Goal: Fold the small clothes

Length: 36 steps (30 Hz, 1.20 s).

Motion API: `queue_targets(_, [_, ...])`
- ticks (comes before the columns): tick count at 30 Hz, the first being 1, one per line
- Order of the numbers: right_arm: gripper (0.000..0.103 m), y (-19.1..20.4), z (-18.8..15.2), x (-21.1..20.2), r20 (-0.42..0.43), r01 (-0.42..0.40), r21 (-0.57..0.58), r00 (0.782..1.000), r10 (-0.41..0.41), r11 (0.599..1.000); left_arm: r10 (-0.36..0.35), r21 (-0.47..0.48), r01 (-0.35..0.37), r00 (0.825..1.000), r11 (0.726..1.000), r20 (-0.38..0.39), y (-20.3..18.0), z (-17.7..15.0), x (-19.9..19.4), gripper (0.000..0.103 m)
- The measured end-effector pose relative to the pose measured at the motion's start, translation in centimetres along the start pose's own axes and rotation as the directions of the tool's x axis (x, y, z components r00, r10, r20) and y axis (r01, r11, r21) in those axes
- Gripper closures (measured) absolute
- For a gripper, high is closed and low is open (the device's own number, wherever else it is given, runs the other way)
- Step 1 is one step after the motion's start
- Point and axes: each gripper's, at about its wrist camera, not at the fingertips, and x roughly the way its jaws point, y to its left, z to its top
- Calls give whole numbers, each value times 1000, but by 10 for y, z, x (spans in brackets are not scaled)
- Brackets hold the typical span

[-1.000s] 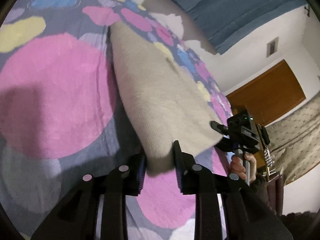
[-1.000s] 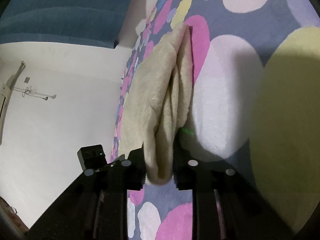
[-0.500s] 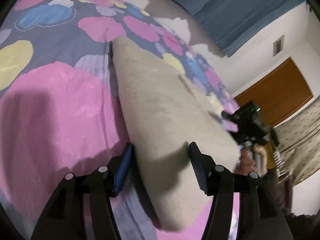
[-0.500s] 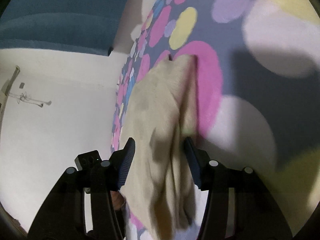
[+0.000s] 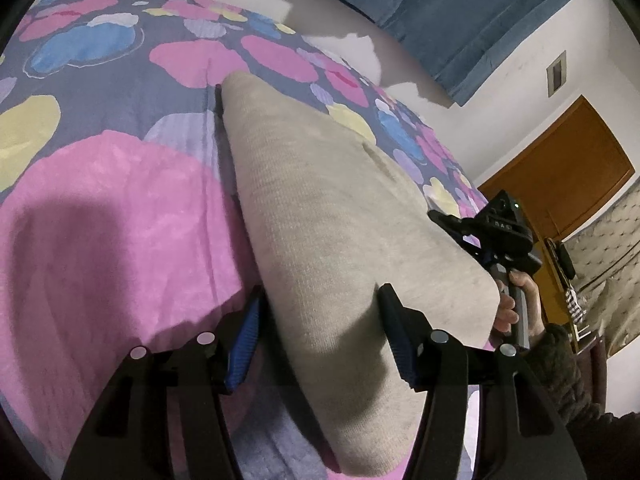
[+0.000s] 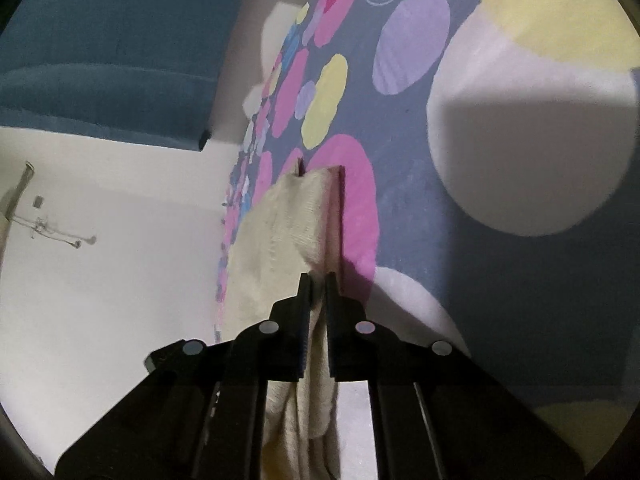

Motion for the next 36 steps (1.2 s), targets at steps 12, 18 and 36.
queue_targets(12, [71,-2,-44,-39,59,-62,22,996,60,998,99,7,-99,994,995,49,-10,-3,-7,24])
queue_targets(18, [53,3,-68,-57,72,-90,-19,993,91,996,170,22,-171,984,985,62,-19,-8,-10,17])
queue_targets(36, [32,32,-99,-64,72,5,-139,997,6,990,269,24,-271,961,962,64,-33,-35,-20,17])
